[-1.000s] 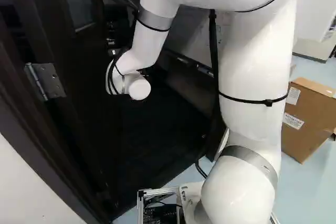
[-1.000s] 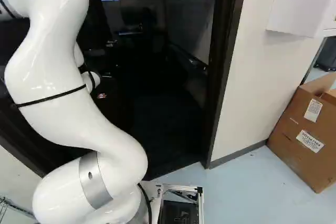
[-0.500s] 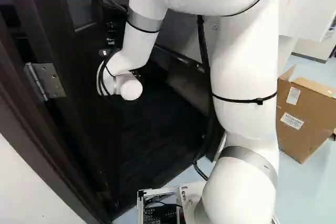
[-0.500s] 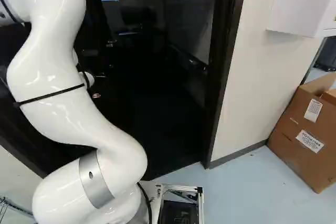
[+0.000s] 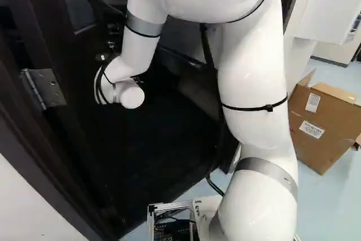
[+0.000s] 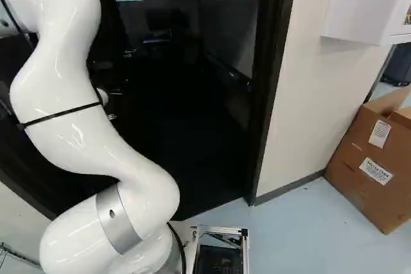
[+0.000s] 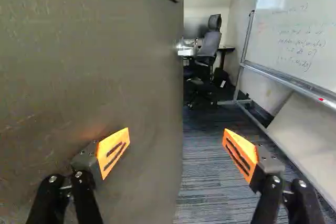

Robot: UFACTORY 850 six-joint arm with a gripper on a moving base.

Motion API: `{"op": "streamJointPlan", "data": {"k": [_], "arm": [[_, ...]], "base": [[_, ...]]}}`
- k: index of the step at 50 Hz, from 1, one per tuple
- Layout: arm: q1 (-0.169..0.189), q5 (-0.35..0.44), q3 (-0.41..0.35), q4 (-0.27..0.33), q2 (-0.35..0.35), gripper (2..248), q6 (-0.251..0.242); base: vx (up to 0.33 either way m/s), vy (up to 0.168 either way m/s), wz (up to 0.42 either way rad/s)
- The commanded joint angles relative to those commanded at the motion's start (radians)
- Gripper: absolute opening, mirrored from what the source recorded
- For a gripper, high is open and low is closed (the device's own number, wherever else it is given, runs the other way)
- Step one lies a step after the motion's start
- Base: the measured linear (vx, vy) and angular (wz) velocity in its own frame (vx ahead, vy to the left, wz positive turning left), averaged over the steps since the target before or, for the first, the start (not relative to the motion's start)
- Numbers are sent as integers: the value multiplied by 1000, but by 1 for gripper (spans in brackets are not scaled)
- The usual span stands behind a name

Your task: Open the door and move inside

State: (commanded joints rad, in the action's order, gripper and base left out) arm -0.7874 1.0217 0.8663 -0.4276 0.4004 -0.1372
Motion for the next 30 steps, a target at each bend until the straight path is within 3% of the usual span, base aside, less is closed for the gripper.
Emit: {"op": "streamJointPlan", "data": {"k": [30], "arm": [[-54,0,59,24,47,247,0]], "base": [[0,0,0]]}}
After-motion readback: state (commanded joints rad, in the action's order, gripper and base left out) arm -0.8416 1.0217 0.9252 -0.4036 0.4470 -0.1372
